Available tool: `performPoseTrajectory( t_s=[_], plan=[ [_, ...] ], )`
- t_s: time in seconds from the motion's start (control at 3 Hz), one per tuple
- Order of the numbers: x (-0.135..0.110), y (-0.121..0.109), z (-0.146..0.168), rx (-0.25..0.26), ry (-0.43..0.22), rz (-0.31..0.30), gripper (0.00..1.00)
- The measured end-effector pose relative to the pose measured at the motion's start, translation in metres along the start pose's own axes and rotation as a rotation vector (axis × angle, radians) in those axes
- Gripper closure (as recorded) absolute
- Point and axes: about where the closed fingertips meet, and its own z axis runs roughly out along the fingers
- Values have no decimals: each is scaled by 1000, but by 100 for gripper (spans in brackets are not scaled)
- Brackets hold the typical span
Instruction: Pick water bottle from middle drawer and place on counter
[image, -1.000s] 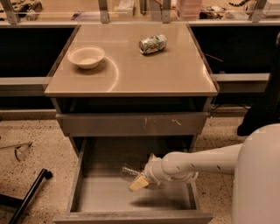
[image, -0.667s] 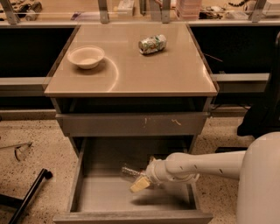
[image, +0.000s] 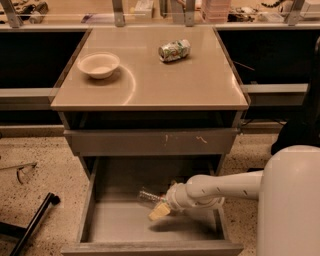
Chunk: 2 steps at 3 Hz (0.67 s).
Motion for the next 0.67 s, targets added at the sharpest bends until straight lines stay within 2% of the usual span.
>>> performPoseTrajectory(
  t_s=[0.33, 0.67],
  plan=[
    [11, 4, 9, -13, 22, 3, 18],
    [11, 5, 9, -14, 23, 3, 42]
  ],
)
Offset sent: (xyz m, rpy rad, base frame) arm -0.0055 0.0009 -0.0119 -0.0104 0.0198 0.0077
